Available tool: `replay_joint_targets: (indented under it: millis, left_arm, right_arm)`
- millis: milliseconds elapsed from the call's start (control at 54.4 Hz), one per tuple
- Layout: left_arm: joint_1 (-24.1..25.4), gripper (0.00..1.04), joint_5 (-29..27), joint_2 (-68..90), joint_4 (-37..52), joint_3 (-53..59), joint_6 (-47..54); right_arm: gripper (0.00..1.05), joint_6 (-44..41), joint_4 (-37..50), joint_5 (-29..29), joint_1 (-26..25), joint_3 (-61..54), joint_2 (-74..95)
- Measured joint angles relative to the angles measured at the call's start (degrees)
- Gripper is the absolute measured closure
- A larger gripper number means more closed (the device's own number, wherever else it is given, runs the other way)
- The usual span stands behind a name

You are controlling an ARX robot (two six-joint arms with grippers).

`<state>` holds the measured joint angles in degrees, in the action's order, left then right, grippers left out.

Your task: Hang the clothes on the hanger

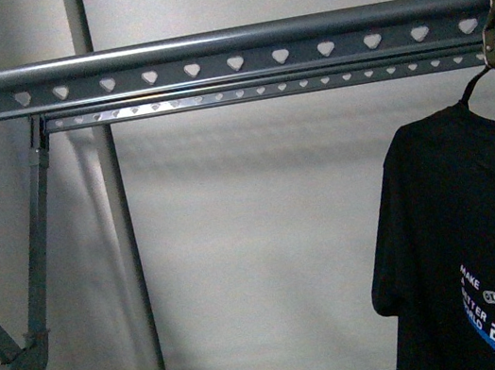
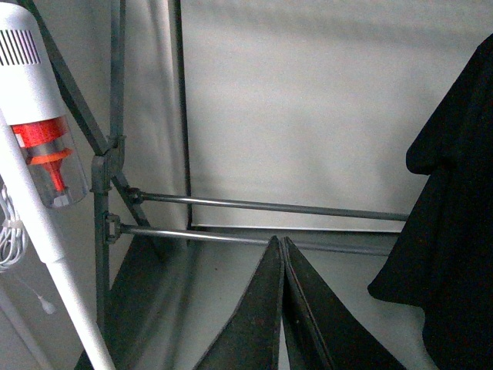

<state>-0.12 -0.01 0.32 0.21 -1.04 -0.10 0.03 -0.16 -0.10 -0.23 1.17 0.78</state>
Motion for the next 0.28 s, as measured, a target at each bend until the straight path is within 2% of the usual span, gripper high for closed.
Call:
replay_joint_targets:
  millis: [166,202,276]
  left_arm:
    - [0.0,1.01,0.0,-0.1,-0.1,0.0,0.0]
    - [0.0,1.0,0.0,-0.1,-0.1,0.0,0.0]
    - [0.0,0.86,0.0,-0.1,-0.1,0.0,0.0]
  right_arm:
    - [1.01,0.0,0.0,0.0,0.0,-0.8,-0.5]
    - [0.95,0.0,0.0,0.0,0.0,-0.8,-0.5]
    - [0.81,0.0,0.0,0.0,0.0,-0.8,-0.5]
